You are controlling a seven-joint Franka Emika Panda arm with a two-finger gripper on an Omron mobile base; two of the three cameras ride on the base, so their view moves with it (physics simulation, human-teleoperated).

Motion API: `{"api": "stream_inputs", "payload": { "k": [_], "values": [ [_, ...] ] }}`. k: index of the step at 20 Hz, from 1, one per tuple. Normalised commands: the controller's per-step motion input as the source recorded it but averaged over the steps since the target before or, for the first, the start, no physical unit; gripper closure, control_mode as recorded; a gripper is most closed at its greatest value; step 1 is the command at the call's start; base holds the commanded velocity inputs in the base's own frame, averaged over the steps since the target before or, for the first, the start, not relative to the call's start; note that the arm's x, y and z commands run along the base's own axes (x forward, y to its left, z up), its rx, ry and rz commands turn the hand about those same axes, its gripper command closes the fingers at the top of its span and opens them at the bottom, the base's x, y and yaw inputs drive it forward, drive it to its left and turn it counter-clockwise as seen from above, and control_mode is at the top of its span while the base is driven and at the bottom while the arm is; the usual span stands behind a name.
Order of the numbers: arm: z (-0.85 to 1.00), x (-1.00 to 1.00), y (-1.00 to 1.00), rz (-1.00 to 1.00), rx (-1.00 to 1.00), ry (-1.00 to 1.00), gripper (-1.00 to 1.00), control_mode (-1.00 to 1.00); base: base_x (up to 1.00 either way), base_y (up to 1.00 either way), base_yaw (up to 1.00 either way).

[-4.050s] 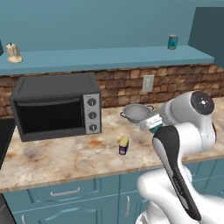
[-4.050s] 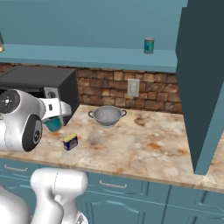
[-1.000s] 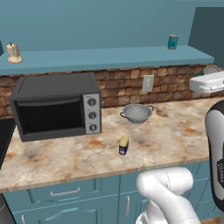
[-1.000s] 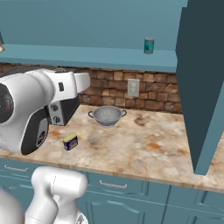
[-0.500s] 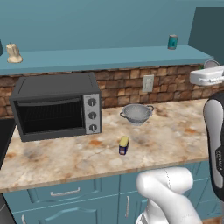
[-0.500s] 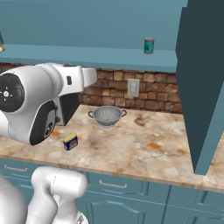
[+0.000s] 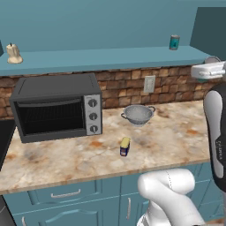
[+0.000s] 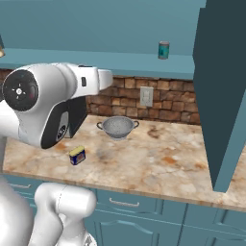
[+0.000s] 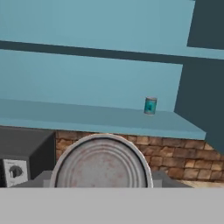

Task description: Pick the cans from the counter and place them in their designated side in the cabinet.

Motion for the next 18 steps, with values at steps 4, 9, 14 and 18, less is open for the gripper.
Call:
{"api": "stream_inputs", "payload": {
  "k": [4,9,14,18],
  "values": [
    [0.04,0.17,-0.06,-0.02,0.0,0.0,1.0,-1.0,0.0,0.0,0.0],
    [0.03,0.17,-0.06,-0.02,0.0,0.0,1.0,-1.0,0.0,0.0,0.0],
    [0.02,0.17,-0.05,-0.02,0.01,0.0,1.0,-1.0,0.0,0.0,0.0],
    [0.03,0.17,-0.02,-0.01,0.0,0.0,1.0,-1.0,0.0,0.0,0.0]
  ]
}}
